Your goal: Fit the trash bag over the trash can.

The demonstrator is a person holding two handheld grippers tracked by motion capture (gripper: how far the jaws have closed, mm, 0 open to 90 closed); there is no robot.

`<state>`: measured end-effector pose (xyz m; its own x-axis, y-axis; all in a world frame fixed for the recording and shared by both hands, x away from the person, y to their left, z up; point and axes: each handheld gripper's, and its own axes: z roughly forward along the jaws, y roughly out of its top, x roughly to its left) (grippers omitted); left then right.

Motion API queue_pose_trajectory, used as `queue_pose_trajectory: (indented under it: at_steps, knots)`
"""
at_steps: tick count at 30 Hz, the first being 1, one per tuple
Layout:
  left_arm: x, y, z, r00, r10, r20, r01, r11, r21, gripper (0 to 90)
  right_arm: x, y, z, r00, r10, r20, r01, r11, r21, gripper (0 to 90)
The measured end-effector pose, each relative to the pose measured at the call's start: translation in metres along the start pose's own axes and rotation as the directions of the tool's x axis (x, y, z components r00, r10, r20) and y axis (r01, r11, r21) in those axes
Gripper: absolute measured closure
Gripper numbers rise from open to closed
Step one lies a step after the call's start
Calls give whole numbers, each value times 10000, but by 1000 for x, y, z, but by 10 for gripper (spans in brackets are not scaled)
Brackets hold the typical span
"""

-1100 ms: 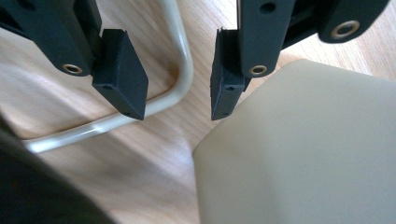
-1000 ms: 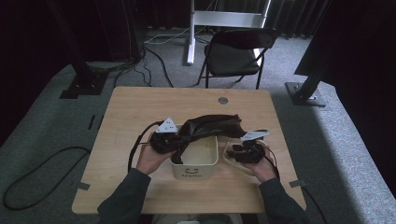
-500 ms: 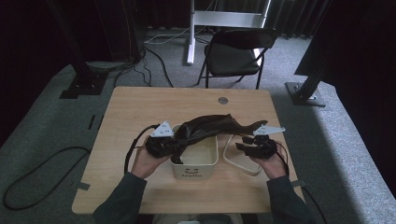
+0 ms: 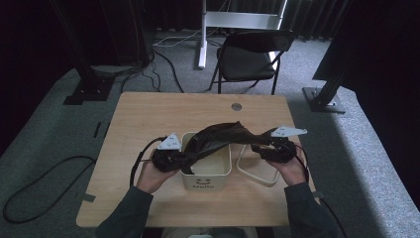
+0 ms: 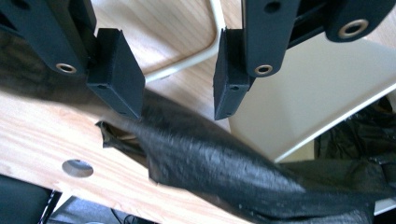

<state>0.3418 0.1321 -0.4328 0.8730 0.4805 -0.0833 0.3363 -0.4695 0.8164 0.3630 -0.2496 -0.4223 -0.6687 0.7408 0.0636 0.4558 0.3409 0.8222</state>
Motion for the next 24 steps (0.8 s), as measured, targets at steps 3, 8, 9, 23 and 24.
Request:
queue_pose_trajectory:
  at_steps: [3,8,9,23,24]
  knots:
    - [1,-1,-1,10000,-18,20,18,10000,-4,862,0,8,0,10000,19,59,-18,10000,-97,525]
    - [1,-4,-1,9999,-59,83,59,10000,-56,856,-3,21,5,9997,209,88,-209,9997,-83,520]
    - [1,-4,-1,9999,-47,92,48,10000,-67,855,-3,23,7,9996,254,112,-253,9996,-84,519]
    - [-1,-4,-1,9999,83,136,-83,10000,-16,842,5,39,22,9996,283,-3,-283,9996,-8,509]
    - [-1,-4,-1,9999,88,122,-88,10000,-4,841,6,40,23,9997,230,-5,-230,9997,-13,509]
